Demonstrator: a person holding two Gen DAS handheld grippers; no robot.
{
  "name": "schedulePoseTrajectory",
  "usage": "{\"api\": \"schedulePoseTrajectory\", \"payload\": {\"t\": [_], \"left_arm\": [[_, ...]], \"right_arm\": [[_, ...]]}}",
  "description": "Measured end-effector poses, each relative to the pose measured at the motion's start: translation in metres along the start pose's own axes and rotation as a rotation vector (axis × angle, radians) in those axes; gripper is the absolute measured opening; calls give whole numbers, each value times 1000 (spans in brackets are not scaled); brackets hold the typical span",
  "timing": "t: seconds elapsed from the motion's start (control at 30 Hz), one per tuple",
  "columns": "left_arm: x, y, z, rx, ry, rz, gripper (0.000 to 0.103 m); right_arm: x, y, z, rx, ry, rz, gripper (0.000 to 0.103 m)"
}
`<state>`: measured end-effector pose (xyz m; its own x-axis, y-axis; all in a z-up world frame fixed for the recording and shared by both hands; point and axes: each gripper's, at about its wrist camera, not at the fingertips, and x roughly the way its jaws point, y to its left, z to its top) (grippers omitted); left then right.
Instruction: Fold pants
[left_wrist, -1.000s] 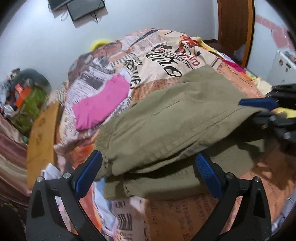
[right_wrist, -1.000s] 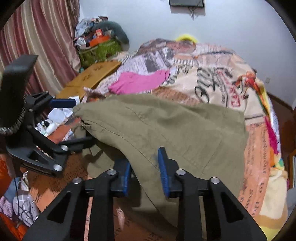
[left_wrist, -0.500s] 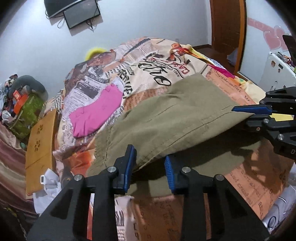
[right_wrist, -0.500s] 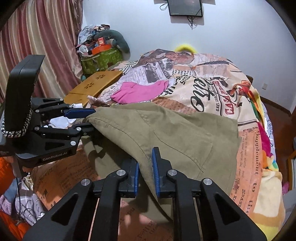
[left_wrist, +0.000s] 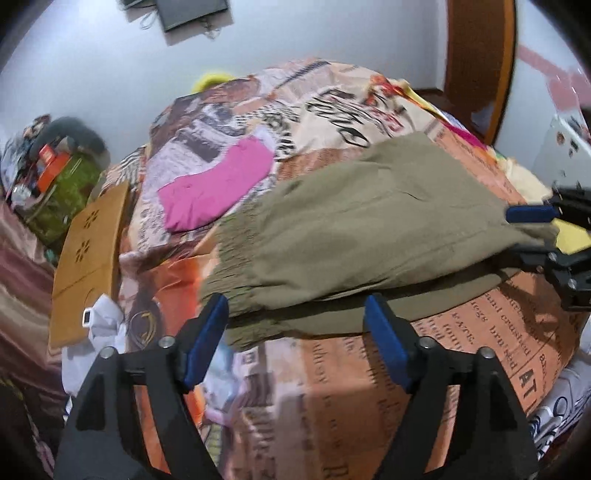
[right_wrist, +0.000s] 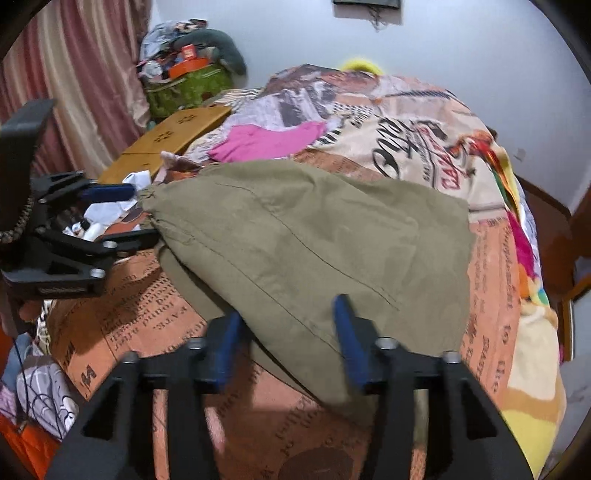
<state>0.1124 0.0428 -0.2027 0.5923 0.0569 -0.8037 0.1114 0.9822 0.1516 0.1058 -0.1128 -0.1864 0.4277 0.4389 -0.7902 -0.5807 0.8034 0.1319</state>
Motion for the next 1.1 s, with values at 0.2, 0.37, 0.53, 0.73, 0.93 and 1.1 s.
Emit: {"api": "schedulePoseTrajectory", "payload": {"t": [0.2, 0.37, 0.53, 0.73, 0.93, 1.1], "left_arm": [[-12, 42, 4, -127, -28, 26, 91], [0, 74, 12, -213, -21, 83, 95], [31, 100, 11, -349, 52, 6, 96], [62, 99, -3, -404, 131, -79, 96], [71, 88, -15, -425, 176, -235, 67], [65, 83, -11, -411, 158, -261, 48]], "right_arm": [[-19, -7, -6, 50, -16, 4, 56], [-35, -23, -10, 127, -49, -25, 56], [-42, -49, -22, 233, -43, -77, 57], [-36, -77, -51, 417, 17, -71, 57], [-23, -79, -63, 469, 32, -35, 57], [-24, -76, -66, 441, 0, -60, 43]]}}
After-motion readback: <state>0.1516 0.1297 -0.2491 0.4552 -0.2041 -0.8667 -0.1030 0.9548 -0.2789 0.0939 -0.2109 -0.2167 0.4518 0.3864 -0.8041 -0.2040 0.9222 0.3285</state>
